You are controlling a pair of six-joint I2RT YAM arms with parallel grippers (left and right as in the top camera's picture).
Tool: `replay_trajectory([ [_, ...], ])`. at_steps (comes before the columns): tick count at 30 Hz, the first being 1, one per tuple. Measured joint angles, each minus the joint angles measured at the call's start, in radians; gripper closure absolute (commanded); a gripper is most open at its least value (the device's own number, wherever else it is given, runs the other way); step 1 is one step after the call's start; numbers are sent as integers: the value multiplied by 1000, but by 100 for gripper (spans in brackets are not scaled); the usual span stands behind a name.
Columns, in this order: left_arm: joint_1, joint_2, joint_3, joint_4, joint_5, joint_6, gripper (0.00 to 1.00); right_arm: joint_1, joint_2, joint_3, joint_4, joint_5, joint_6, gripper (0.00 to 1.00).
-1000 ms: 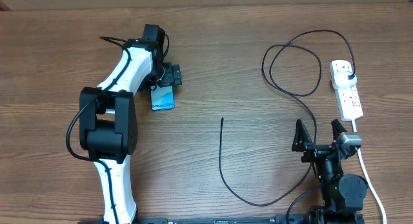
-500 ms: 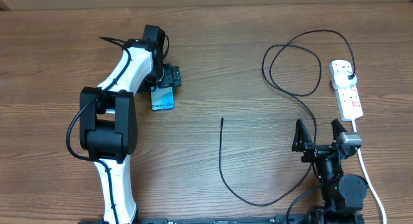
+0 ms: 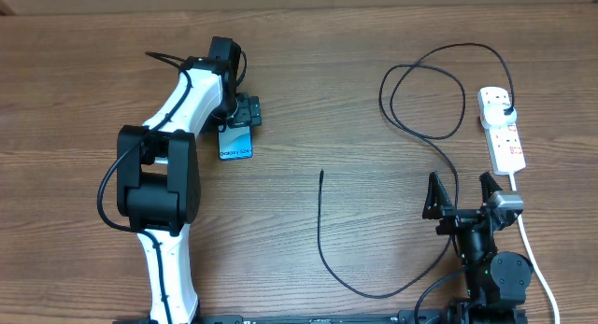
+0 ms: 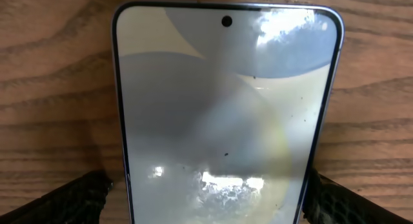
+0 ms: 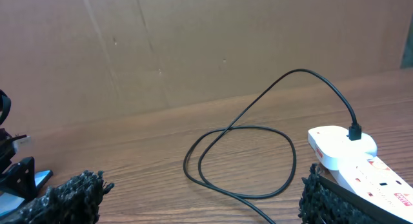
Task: Plug charger to phone and switch on socket
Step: 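Close the left gripper on the phone's top edge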
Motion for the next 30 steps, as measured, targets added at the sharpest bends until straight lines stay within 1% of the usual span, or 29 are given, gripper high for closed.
replay_trajectory([
  [30,-20,2,0,25,-13,7,0,0,0,0,0,0,0,0],
])
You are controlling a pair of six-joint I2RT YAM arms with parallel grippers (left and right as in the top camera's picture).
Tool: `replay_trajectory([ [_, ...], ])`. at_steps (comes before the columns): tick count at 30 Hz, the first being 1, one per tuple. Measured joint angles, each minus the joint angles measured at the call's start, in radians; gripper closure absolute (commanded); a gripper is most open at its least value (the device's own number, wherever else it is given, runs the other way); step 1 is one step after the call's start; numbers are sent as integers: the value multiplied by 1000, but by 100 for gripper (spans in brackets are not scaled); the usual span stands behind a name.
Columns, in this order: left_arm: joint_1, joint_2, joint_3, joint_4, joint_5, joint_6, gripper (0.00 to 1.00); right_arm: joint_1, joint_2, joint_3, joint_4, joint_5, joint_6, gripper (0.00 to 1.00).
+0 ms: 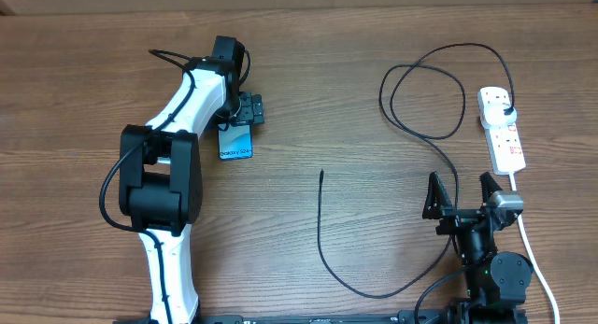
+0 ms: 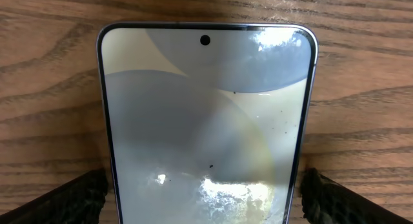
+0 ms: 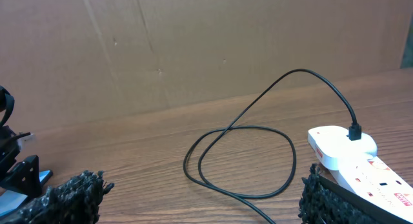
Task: Plug charger to phone and switch on socket
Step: 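Close the left gripper on the phone's top edge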
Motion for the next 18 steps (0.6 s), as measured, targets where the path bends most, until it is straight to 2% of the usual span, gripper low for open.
replay_trajectory([
  [18,0,0,0,-20,4,0,0,0,0,0,0,0,0,0],
])
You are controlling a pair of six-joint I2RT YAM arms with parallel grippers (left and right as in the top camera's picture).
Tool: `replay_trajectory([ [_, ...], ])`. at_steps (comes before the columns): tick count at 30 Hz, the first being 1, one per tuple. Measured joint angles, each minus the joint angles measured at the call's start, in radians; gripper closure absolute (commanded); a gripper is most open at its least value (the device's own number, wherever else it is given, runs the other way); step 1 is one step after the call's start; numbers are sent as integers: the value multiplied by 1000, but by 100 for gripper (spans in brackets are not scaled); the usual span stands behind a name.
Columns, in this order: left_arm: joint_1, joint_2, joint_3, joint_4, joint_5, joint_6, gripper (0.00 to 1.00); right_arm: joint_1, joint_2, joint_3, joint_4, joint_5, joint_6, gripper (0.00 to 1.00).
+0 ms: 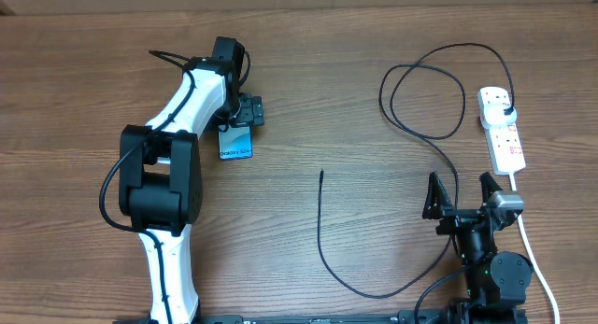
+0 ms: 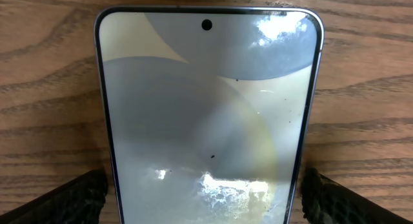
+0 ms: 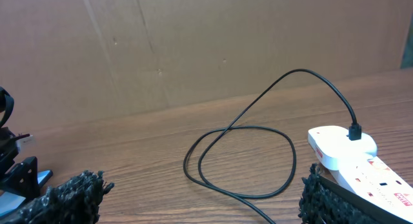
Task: Plug charger to phone and switch on socket
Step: 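Close the left gripper on the phone's top edge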
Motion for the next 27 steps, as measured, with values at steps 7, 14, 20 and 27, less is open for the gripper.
replay_trajectory([
  [7,0,0,0,2,0,0,0,0,0,0,0,0,0,0],
  [14,0,0,0,3,0,0,0,0,0,0,0,0,0,0],
  [20,0,0,0,3,0,0,5,0,0,0,0,0,0,0],
  [27,0,0,0,4,0,0,5,0,0,0,0,0,0,0],
])
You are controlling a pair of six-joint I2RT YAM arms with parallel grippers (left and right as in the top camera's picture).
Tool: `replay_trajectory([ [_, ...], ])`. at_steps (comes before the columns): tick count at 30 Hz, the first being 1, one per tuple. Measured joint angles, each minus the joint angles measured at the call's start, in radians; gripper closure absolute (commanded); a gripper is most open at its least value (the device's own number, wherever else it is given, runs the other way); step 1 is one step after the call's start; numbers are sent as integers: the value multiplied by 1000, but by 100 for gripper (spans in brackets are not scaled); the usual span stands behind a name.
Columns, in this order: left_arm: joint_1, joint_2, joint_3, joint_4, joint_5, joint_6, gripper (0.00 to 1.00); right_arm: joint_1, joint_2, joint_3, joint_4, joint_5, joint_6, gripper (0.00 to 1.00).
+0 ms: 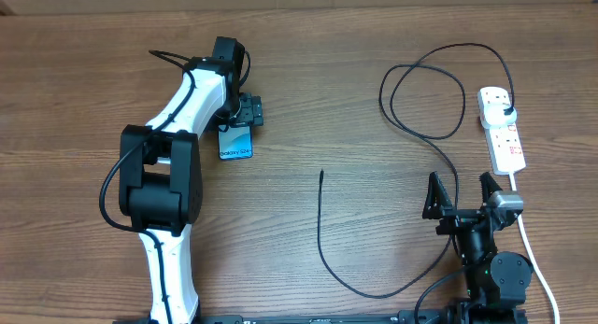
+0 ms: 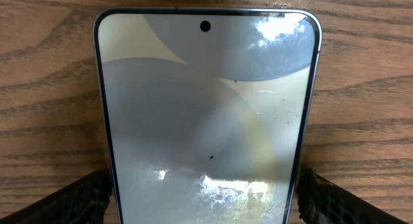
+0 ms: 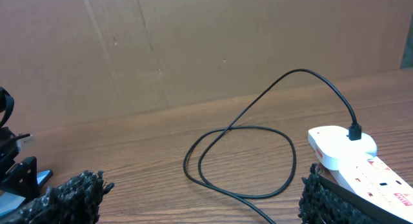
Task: Plug charger to phone and switch on socket
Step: 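Close the left gripper on the phone's top edge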
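Observation:
The phone (image 1: 237, 145) lies face up on the wooden table (image 1: 308, 81), its pale screen (image 2: 206, 108) filling the left wrist view. My left gripper (image 1: 239, 124) is down over its near end. The fingers (image 2: 90, 197) press against both long edges, so it is shut on the phone. The black charger cable (image 1: 320, 232) has its free end (image 1: 321, 173) in mid-table, away from the phone. It loops back to the white socket strip (image 1: 505, 142), also in the right wrist view as the strip (image 3: 352, 161). My right gripper (image 1: 462, 195) stands open at the front right, holding nothing.
A brown cardboard wall (image 3: 193, 43) stands behind the table. The cable's loop (image 3: 245, 130) lies left of the strip. A white lead (image 1: 533, 254) runs from the strip towards the front edge, beside the right arm's base.
The left fingers have drawn in a little and now touch the phone's sides. The phone lies in the same place. The right arm and the cable have not moved.
The left gripper stood over the phone slightly off-centre, fingers apart. It was then centred and a bit higher, then lower again with gaps beside the phone. Now the fingers meet the phone's edges. The right gripper has stayed open at the front right.

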Motion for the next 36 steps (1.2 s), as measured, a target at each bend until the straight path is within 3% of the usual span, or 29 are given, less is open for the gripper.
replay_trajectory([
  [7,0,0,0,0,0,0,12,0,0,0,0,0,0,0],
  [36,0,0,0,-1,-3,0,24,0,0,0,0,0,0,0],
])
